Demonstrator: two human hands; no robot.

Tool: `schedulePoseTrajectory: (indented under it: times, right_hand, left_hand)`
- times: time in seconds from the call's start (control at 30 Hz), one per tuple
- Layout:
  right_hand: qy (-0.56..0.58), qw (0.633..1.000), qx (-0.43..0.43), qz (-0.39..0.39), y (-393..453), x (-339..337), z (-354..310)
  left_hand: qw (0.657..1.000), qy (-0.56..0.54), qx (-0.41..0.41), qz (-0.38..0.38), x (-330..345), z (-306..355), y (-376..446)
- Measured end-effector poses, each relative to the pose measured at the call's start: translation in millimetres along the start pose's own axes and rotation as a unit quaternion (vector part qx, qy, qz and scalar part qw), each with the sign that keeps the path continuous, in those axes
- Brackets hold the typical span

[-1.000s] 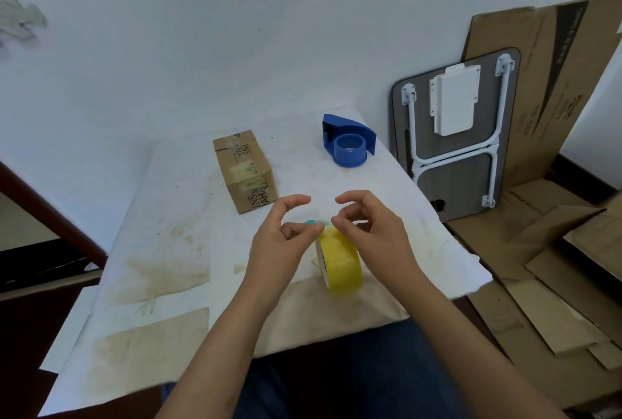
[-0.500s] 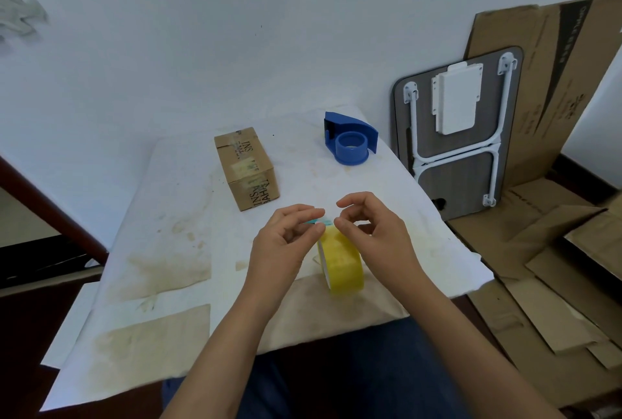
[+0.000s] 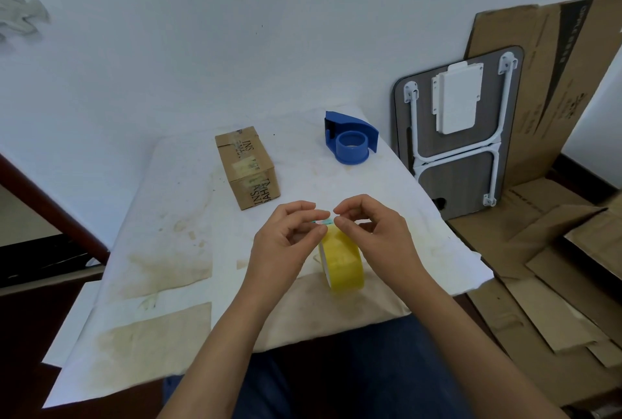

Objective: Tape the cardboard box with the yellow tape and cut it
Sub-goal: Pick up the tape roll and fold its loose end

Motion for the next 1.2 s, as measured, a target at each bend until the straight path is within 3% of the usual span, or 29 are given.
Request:
schedulePoseTrajectory:
  times: [0.83, 1.2]
  right_hand:
    - [-0.1, 0.989, -0.106, 0.009, -7.1, 0.5, -7.4]
    - [-0.107, 0.989, -0.098, 0.016, -7.2, 1.5, -7.8]
  left_hand:
    - [0.999, -0.016, -0.003, 0.03, 3.5, 5.5, -3.9]
    - [0.998, -0.024, -0.052, 0.031, 3.9, 0.3, -0.2]
Point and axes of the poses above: each hand's wrist, its own y-axis towards the middle knuckle, its own x-axis out of the palm, z = x × y, the point moved 5 cm from there along y, towards the middle knuckle, and after that the axes turned 9 degrees about x, right-handed, at the moved point
